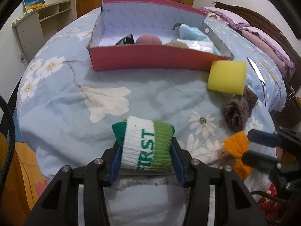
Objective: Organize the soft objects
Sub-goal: 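Grasp the green-white FIRST sock roll with left while right reaches toward the orange bow, then grasp the orange bow with the right gripper while left holds the sock roll, then carry the sock roll and orange bow toward the pink box with both grippers, then lower the sock roll and orange bow into the box and open both grippers, then withdraw both grippers from the box toward the yellow sponge and brown sock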
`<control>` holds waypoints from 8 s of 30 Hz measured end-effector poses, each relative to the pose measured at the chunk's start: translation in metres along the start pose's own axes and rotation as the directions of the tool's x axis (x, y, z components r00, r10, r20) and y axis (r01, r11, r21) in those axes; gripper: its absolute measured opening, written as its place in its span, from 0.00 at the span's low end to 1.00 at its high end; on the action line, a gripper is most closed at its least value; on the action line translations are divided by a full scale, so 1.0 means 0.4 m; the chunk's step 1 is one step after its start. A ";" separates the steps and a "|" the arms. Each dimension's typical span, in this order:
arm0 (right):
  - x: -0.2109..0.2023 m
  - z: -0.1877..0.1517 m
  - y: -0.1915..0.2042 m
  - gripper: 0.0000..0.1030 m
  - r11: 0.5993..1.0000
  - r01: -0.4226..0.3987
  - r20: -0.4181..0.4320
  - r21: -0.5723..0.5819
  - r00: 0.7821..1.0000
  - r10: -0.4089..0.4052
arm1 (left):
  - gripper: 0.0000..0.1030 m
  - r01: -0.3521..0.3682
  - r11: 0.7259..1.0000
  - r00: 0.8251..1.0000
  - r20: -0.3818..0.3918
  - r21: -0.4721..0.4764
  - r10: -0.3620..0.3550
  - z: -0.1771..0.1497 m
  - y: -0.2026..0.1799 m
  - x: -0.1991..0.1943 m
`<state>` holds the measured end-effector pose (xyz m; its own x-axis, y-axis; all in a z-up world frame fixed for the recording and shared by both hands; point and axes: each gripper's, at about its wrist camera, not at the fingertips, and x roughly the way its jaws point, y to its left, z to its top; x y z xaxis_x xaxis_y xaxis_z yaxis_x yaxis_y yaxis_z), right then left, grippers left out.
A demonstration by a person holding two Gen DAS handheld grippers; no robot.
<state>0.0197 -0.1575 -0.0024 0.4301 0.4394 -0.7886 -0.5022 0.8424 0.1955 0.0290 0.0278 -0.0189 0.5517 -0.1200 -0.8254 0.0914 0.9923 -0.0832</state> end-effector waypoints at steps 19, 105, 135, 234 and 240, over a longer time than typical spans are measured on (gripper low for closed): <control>0.101 -0.038 0.005 0.40 1.000 -0.007 -0.146 0.019 0.989 0.009 | 0.76 0.087 0.996 0.996 -0.014 -0.014 -0.087 -0.018 0.001 0.037; -0.036 0.339 -0.093 0.27 0.999 -0.051 0.214 -0.010 0.975 0.052 | 0.45 0.030 0.999 0.979 0.204 -0.017 -0.026 0.319 0.046 -0.070; 0.141 0.470 -0.128 0.27 1.000 0.014 0.157 -0.009 0.988 -0.012 | 0.45 -0.019 0.999 0.986 0.165 -0.046 0.026 0.415 0.079 0.100; -0.077 0.233 -0.147 0.44 0.995 0.072 0.191 0.067 0.978 -0.084 | 0.57 0.081 0.996 0.987 0.138 0.043 -0.086 0.239 -0.088 -0.044; -0.095 0.202 -0.157 0.44 0.994 0.092 0.184 0.065 0.978 -0.103 | 0.57 0.101 0.993 0.987 0.123 0.066 -0.108 0.221 -0.116 -0.045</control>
<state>0.0954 -0.2018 0.0624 0.6099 0.4003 -0.6840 -0.4106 0.8978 0.1594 0.0880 -0.0188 0.0492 0.6361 -0.2293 -0.7368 0.2008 0.9711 -0.1289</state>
